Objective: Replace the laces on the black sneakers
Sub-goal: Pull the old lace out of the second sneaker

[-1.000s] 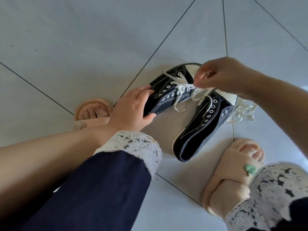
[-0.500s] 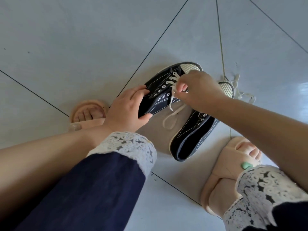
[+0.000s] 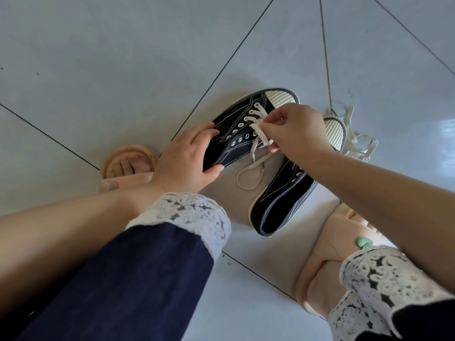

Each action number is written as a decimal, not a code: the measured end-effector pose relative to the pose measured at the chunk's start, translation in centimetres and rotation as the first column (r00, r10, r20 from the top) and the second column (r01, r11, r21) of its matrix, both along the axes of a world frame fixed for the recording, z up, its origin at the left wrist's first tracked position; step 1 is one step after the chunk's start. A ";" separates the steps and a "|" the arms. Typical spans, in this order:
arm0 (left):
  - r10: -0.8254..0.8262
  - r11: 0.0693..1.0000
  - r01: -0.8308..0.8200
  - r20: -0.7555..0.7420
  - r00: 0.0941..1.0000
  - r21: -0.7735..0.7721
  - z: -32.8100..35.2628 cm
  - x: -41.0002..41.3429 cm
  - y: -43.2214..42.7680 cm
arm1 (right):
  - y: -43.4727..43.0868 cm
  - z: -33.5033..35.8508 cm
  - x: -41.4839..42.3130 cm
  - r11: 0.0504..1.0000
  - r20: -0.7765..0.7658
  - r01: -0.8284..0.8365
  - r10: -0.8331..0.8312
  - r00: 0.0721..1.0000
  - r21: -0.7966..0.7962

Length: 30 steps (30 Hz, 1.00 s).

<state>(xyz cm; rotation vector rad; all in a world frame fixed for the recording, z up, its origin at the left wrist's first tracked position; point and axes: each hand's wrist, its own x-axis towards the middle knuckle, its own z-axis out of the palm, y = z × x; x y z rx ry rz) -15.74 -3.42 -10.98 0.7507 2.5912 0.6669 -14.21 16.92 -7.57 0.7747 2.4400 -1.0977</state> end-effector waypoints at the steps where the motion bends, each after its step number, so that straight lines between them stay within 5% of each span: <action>1: 0.001 1.000 -0.001 -0.004 1.000 0.000 0.0 0.0 0.0 | -0.2 -0.1 -0.1 1.000 -0.011 -0.008 0.008 1.000 0.020; 25: 0.004 1.000 -0.004 0.004 1.000 0.003 0.3 0.0 0.1 | -0.8 -0.7 -0.7 0.862 0.040 -0.351 0.362 0.931 0.365; 30: 0.010 1.000 -0.010 0.019 1.000 0.013 0.3 0.0 0.1 | 0.6 0.0 -0.9 0.782 -0.001 -0.491 0.532 0.847 0.385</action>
